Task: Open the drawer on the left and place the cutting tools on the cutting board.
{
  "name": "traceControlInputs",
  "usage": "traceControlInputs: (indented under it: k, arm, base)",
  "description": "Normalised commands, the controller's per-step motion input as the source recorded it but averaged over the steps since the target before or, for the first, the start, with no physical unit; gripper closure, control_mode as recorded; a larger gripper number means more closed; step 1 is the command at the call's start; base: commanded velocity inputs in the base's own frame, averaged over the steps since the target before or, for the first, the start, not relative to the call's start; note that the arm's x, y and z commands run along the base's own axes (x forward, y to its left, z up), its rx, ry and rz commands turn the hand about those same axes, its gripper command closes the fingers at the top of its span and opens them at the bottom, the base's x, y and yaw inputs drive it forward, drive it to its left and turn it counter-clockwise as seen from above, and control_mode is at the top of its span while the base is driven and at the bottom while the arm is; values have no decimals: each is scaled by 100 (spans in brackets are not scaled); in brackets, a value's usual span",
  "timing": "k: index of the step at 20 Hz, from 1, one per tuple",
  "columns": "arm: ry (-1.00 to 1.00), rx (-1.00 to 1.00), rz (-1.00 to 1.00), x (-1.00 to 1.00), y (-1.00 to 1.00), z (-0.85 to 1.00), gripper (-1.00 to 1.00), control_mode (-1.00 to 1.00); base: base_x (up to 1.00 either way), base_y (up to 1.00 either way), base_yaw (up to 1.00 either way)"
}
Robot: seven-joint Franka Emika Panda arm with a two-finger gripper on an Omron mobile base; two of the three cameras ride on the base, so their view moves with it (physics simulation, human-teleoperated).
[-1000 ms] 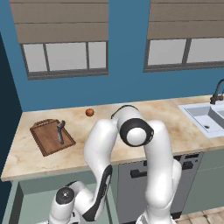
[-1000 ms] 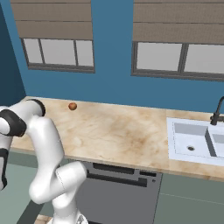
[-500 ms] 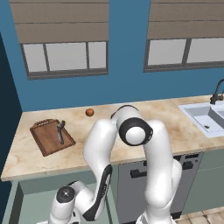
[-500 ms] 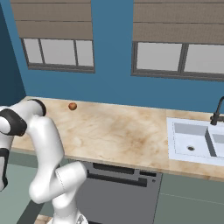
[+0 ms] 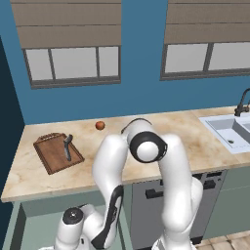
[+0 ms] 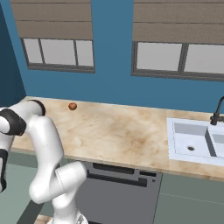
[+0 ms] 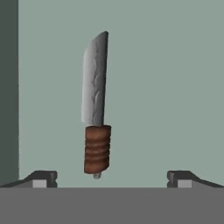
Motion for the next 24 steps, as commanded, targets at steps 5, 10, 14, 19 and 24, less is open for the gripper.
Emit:
traceControlInputs:
  k: [5, 10, 14, 19, 24]
  arm:
    - [2, -1, -6, -20, 0, -11, -100, -100]
    - [0, -5, -3, -15, 3, -11, -100, -100]
    - [0, -5, -1, -1, 0, -18, -100, -100]
    - [0, -3, -2, 0, 0, -20, -100, -100]
    - [0, -4, -3, 0, 2, -15, -100, -100]
  base:
    - [0, 0, 0]
    - [0, 0, 0]
    - [0, 0, 0]
    - [0, 0, 0]
    - [0, 0, 0]
